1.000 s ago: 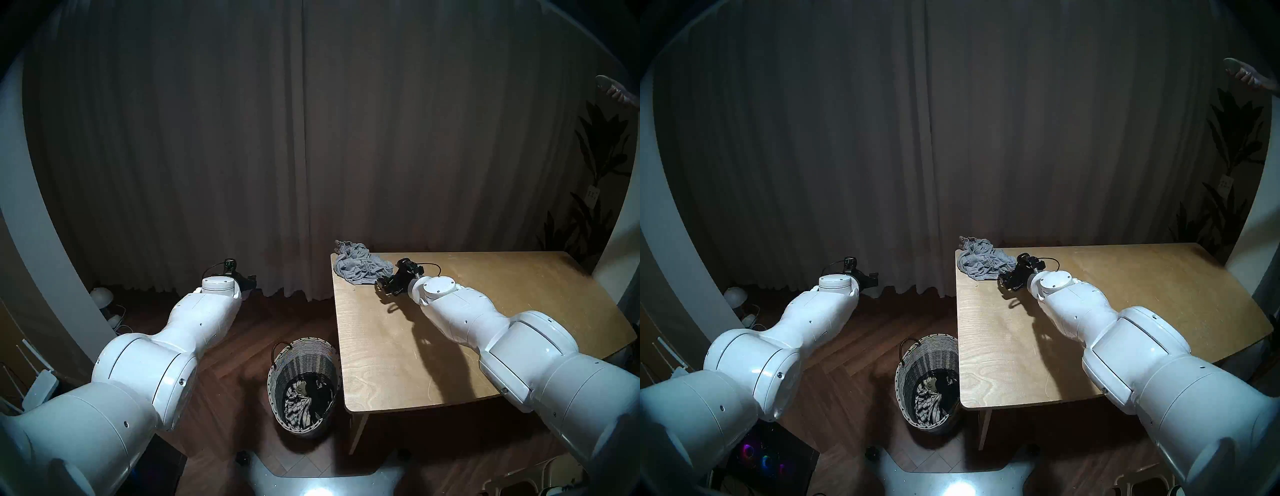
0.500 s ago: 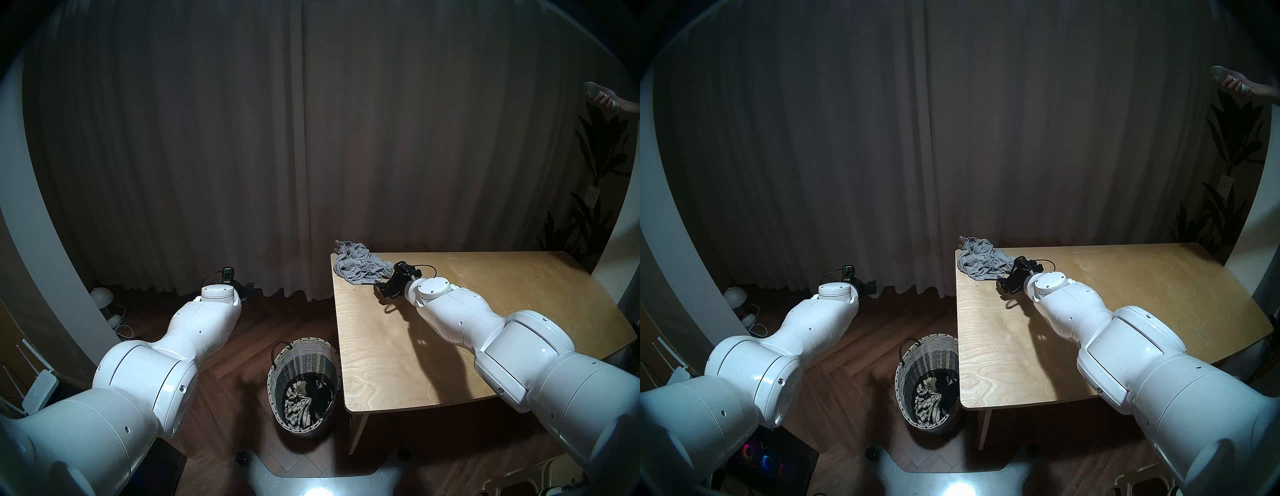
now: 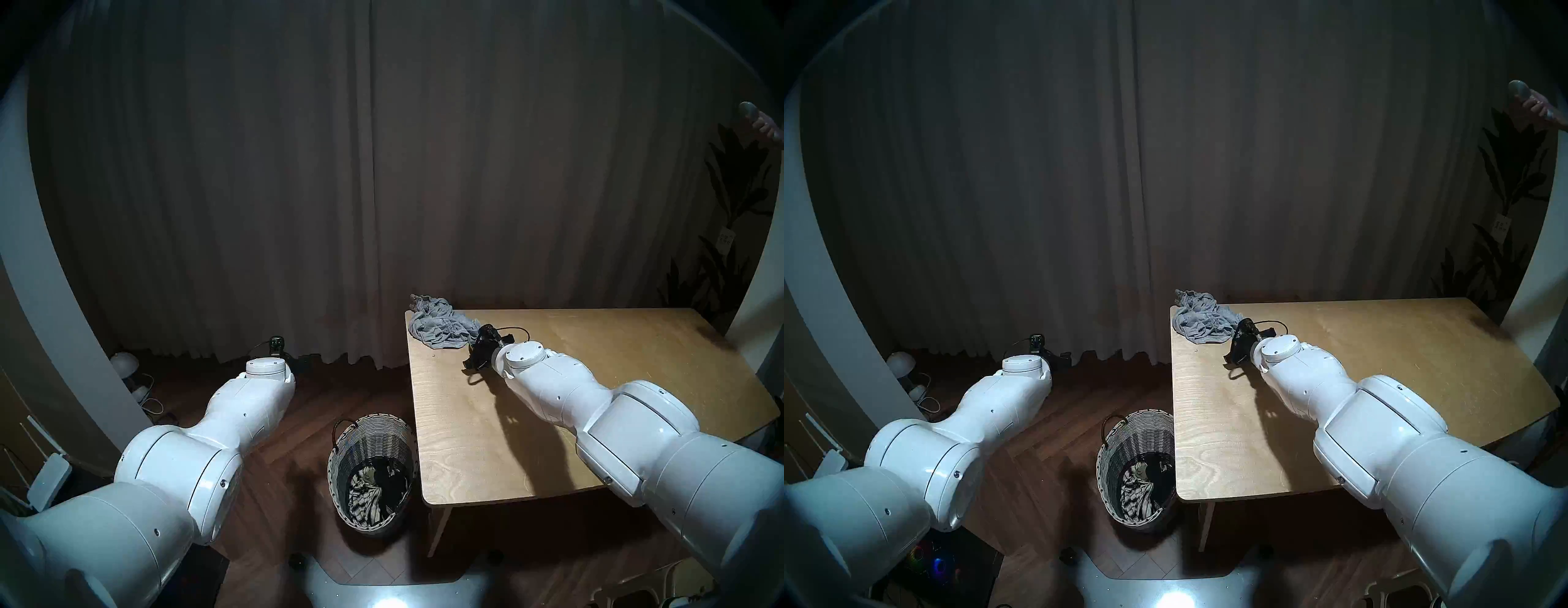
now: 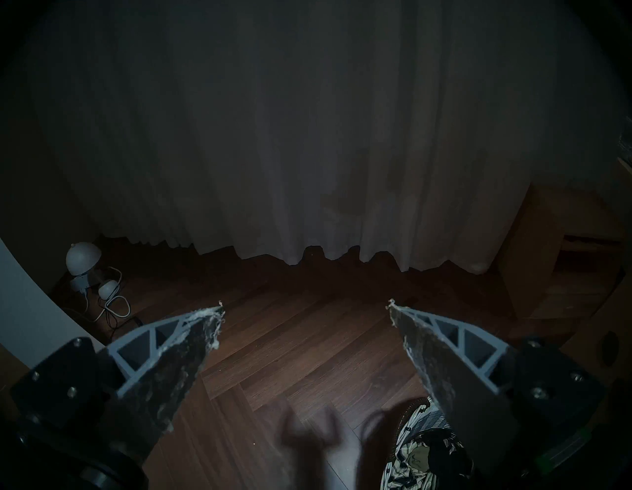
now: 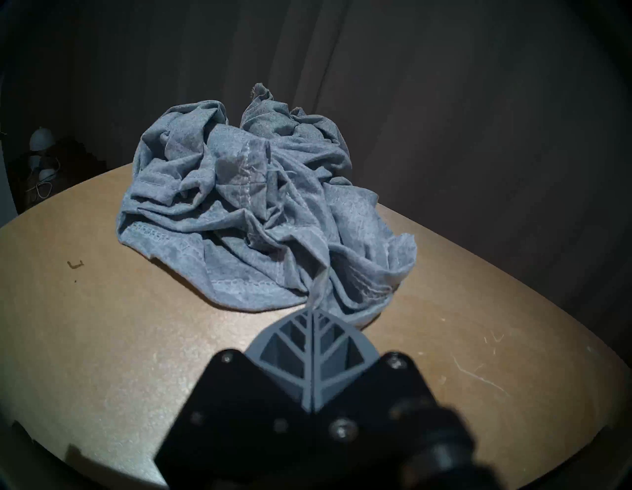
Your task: Toss clothes into the laundry hamper
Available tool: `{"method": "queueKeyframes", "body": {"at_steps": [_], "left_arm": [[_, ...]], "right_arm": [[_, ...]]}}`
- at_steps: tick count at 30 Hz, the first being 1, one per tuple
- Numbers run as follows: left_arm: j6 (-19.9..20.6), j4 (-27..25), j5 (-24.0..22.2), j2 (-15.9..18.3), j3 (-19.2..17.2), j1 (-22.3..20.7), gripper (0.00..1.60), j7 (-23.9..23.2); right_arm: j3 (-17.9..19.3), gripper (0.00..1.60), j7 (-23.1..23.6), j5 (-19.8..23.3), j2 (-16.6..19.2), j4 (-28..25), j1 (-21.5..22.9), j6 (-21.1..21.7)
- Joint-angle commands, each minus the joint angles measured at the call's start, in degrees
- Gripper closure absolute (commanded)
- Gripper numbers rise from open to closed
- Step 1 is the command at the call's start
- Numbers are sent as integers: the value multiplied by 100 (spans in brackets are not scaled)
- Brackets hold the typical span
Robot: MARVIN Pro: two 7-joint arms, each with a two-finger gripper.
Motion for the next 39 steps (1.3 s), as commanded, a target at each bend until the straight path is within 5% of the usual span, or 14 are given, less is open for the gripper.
{"method": "queueKeyframes", "body": {"at_steps": [1,25,39], "left_arm": [[-158,-217,11,6,-16,-131,0,62],[-945,-1102,24,117,-202,20,0,412],[-1156,-1237,67,14,-149,660,0,489]], "right_arm": [[4,160,-31,-12,-134,-78,197,-14],[159,160,358,-58,-241,-629,626,-368],[576,160,658,185,-578,-1595,1315,-923]]}}
